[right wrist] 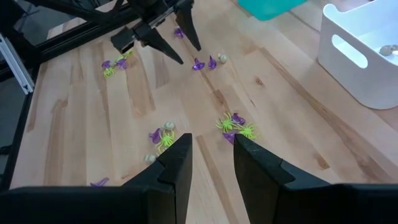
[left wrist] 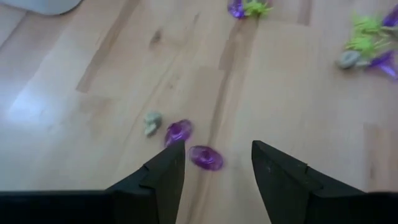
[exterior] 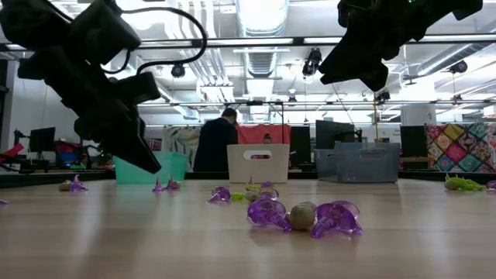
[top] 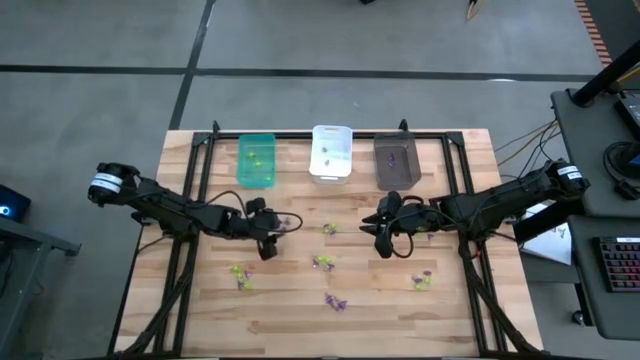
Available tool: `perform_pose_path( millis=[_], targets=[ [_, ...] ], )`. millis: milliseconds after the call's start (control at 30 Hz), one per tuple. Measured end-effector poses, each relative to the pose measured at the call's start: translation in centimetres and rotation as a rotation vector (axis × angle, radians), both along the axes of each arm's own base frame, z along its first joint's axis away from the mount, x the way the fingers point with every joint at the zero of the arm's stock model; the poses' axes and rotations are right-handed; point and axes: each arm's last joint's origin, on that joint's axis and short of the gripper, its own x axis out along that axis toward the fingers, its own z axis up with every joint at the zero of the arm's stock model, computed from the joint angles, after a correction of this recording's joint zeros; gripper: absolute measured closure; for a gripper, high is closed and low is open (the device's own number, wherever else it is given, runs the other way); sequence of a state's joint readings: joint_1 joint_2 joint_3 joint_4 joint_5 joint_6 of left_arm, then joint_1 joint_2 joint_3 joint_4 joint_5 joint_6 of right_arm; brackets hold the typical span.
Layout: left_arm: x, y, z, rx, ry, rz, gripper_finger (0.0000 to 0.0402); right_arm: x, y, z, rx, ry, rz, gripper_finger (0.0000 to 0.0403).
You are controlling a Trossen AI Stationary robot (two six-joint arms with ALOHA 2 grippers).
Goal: Sort Halloween decoration
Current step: Put the purple witch hat toy into the gray bin
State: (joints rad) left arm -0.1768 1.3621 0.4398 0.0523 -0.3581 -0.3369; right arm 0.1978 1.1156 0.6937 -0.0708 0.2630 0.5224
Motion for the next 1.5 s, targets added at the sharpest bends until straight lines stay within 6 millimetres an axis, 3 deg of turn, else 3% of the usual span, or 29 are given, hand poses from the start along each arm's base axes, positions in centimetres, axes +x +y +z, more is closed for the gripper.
perform_pose_path(
  millis=[633, 967, 1500],
  targets=[
    [-0.1, 0.2, -0.4, -0.003, -0.064, 0.074, 0.0233, 0.0, 0.0, 0.0, 0.000, -0.001, -0.001, 0.0296],
    [0.4, 0.1, -2.4, -0.001, -0.007, 0.084, 0.0236, 0.0, 0.0, 0.0, 0.000, -0.001, -0.001, 0.0296],
    [0.5, 0.0, -2.6, 0.001, 0.002, 0.079, 0.0340, 0.0, 0.0, 0.0, 0.000, -0.001, -0.001, 0.0296]
  ],
)
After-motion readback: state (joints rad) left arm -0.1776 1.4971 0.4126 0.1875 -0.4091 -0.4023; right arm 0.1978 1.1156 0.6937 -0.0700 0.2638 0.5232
